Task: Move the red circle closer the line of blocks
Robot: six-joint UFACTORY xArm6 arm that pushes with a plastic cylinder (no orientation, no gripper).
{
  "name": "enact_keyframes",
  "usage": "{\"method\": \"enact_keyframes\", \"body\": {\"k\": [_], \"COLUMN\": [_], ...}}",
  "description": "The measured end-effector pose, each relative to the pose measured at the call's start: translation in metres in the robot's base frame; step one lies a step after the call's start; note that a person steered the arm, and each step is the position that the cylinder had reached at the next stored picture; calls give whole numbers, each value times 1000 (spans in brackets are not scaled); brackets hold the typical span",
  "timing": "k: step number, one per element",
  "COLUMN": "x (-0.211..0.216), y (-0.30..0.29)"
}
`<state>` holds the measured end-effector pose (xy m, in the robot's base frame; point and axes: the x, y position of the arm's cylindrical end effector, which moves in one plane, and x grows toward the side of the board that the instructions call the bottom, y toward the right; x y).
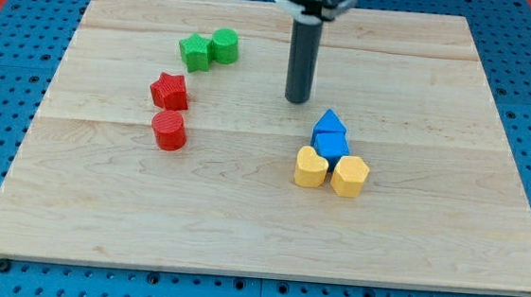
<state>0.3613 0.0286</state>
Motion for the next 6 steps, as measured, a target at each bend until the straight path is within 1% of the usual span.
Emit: {"method": "enact_keyframes", "body": {"k": [1, 2, 3, 4, 5, 6], "x": [8, 75, 113, 146, 125, 89], "y": [-12, -58, -148, -187, -217, -200]}}
